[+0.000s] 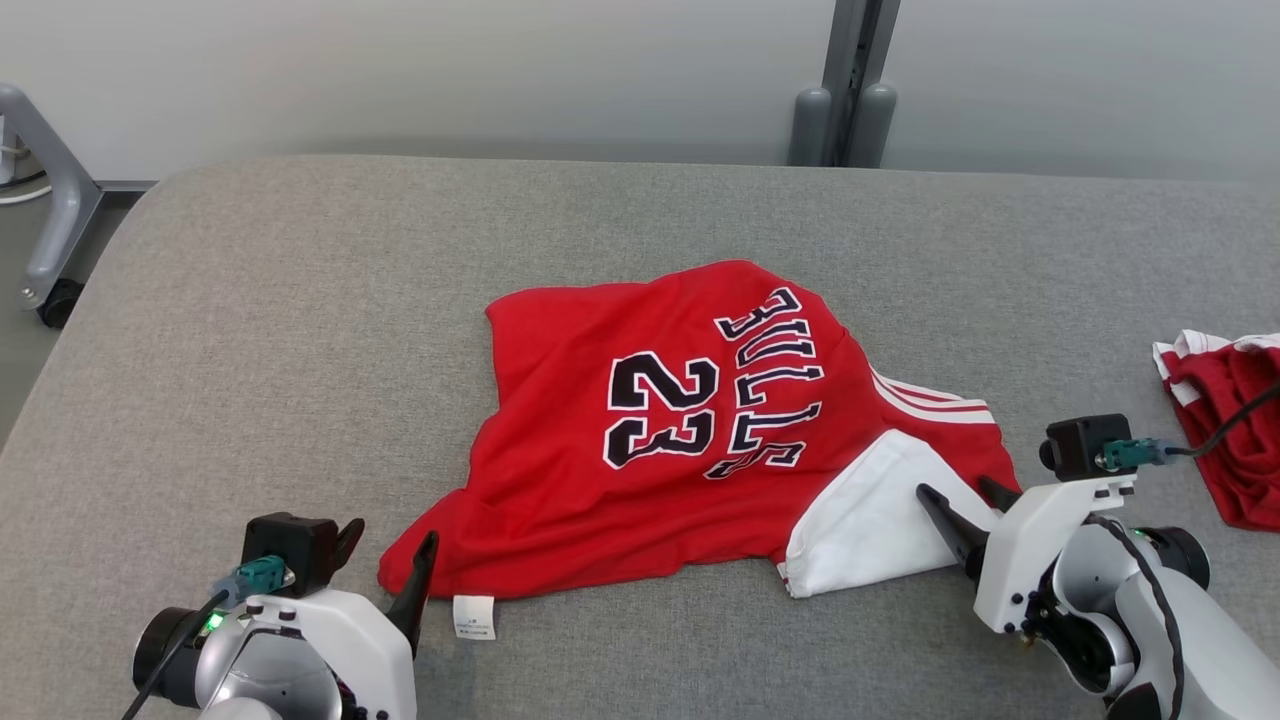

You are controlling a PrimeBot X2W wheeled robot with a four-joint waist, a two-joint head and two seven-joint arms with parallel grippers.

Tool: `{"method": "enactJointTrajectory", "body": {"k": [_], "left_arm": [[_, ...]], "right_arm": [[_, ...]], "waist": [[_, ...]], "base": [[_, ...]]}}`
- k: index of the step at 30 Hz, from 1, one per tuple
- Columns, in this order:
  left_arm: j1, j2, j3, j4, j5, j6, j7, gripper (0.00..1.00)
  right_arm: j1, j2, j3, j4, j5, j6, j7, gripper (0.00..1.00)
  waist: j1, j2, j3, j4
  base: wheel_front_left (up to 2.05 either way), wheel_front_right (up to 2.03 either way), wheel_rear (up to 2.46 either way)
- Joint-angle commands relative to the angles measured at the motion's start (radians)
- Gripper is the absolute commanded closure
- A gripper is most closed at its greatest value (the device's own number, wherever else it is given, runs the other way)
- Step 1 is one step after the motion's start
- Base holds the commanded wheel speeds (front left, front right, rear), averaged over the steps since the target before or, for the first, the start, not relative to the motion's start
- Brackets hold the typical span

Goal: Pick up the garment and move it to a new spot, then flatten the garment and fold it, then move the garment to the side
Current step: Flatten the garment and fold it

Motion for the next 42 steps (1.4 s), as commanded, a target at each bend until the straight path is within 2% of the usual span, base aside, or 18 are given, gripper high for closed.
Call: {"method": "enactJointTrajectory", "body": {"k": [1, 2, 3, 4, 5, 12, 18, 19, 20, 29, 36, 41, 42], "left_arm": [[-0.018, 0.002, 0.001, 0.007, -0.006, -0.007, -0.005, 0.00], [-0.017, -0.001, 0.001, 0.013, -0.008, -0.010, -0.007, 0.00], [-0.018, -0.003, 0.000, 0.017, -0.010, -0.010, -0.008, 0.00], [-0.019, -0.004, -0.001, 0.021, -0.011, -0.014, -0.011, 0.00], [-0.019, -0.005, -0.001, 0.025, -0.011, -0.017, -0.012, 0.00], [-0.024, -0.005, -0.005, 0.042, -0.017, -0.026, -0.012, 0.00], [-0.016, -0.007, -0.010, 0.050, -0.024, -0.031, -0.010, 0.00], [-0.017, -0.007, -0.010, 0.051, -0.024, -0.031, -0.009, 0.00], [-0.020, -0.007, -0.011, 0.052, -0.025, -0.033, -0.008, 0.00], [-0.046, -0.018, -0.023, 0.056, -0.021, -0.044, -0.006, 0.00], [-0.062, -0.036, -0.030, 0.076, -0.025, -0.052, -0.017, 0.00], [-0.061, -0.050, -0.035, 0.094, -0.029, -0.060, -0.027, 0.00], [-0.062, -0.051, -0.035, 0.097, -0.030, -0.061, -0.027, 0.00]], "right_arm": [[-0.011, -0.007, 0.002, -0.003, 0.010, 0.000, 0.004, 0.03], [-0.010, -0.007, 0.005, -0.003, 0.017, 0.000, 0.007, 0.35], [-0.009, -0.008, 0.008, -0.004, 0.024, 0.000, 0.009, 0.57], [-0.008, -0.010, 0.011, -0.007, 0.030, 0.000, 0.007, 0.73], [-0.008, -0.011, 0.013, -0.010, 0.033, 0.000, 0.002, 1.00], [0.025, -0.021, 0.044, -0.077, 0.097, 0.000, -0.047, 1.00], [0.070, -0.067, 0.052, -0.145, 0.139, 0.000, -0.064, 1.00], [0.071, -0.069, 0.047, -0.148, 0.135, 0.000, -0.073, 0.62], [0.071, -0.072, 0.048, -0.150, 0.129, 0.000, -0.082, 0.01], [-0.003, -0.040, 0.075, -0.079, 0.110, 0.000, -0.103, 0.00], [-0.080, -0.021, 0.072, 0.080, 0.116, 0.000, -0.060, 0.00], [-0.089, -0.016, 0.107, 0.131, 0.147, 0.000, -0.025, 0.00], [-0.087, -0.016, 0.115, 0.135, 0.153, 0.000, -0.021, 0.20]], "waist": [[0.0000, 0.0000, 0.000, 0.002], [0.0000, 0.0000, 0.000, 0.003], [0.0000, 0.0000, 0.000, 0.003], [0.0000, 0.0000, -0.001, 0.002], [0.0000, 0.0000, -0.001, 0.001], [0.0000, 0.0000, -0.008, -0.022], [0.0000, 0.0000, -0.014, -0.054], [0.0000, 0.0000, -0.014, -0.059], [0.0000, 0.0000, -0.013, -0.063], [0.0000, 0.0000, 0.002, -0.055], [0.0000, 0.0000, 0.024, -0.009], [0.0000, 0.0000, 0.025, 0.010], [0.0000, 0.0000, 0.024, 0.012]], "base": [[0.00, 0.00, 0.00], [0.00, 0.00, 0.00], [0.00, 0.00, 0.00], [0.00, 0.00, 0.00], [0.00, 0.00, 0.00], [0.00, 0.00, 0.00], [0.00, 0.00, 0.00], [0.00, 0.00, 0.00], [0.00, 0.00, 0.00], [0.00, 0.00, 0.00], [0.00, 0.00, 0.00], [0.00, 0.00, 0.00], [0.00, 0.00, 0.00]]}}
